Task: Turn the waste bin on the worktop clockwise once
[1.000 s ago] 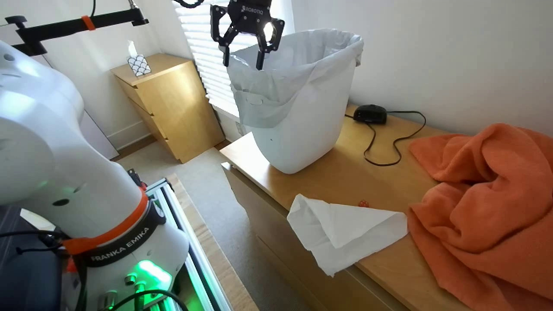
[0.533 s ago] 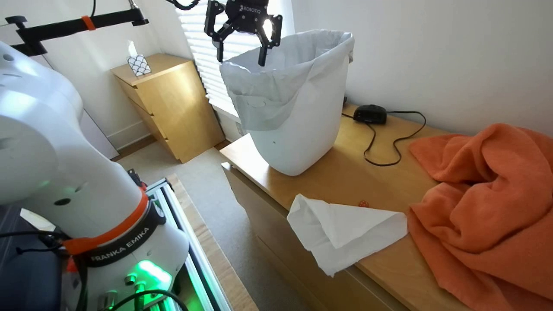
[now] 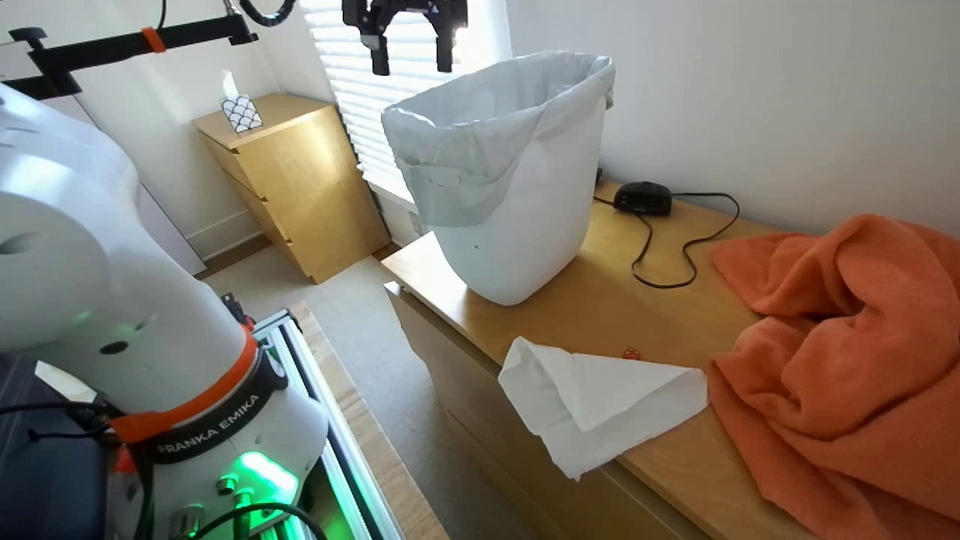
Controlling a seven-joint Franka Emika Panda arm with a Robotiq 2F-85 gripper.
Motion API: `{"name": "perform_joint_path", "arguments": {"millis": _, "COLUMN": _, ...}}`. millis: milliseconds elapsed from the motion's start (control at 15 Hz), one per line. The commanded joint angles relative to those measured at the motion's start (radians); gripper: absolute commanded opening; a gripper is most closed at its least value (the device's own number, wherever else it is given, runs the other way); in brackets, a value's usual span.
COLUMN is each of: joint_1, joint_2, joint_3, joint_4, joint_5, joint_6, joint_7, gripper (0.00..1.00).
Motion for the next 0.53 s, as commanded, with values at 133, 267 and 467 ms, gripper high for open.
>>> {"name": "perform_joint_path", "arguments": {"millis": 133, "joint_1": 0.013, "joint_2": -0.138, "joint_3": -0.042, "joint_4": -0.021, "joint_5": -0.031, "joint_6": -0.086, "joint_7": -0.335, "gripper": 1.00}}
{"name": "perform_joint_path", "arguments": {"millis": 267, "joint_1": 0.003, "joint_2": -0.162, "joint_3": -0.042, "joint_4": -0.023, "joint_5": -0.073, "joint_6": -0.112, "joint_7": -0.450, "gripper": 1.00}}
{"name": "perform_joint_path", "arguments": {"millis": 467, "joint_1": -0.002, "joint_2": -0.195, "joint_3": -0.046, "joint_4": -0.035, "joint_5": -0.127, "joint_6": -0.096, "joint_7": -0.624, "gripper": 1.00}}
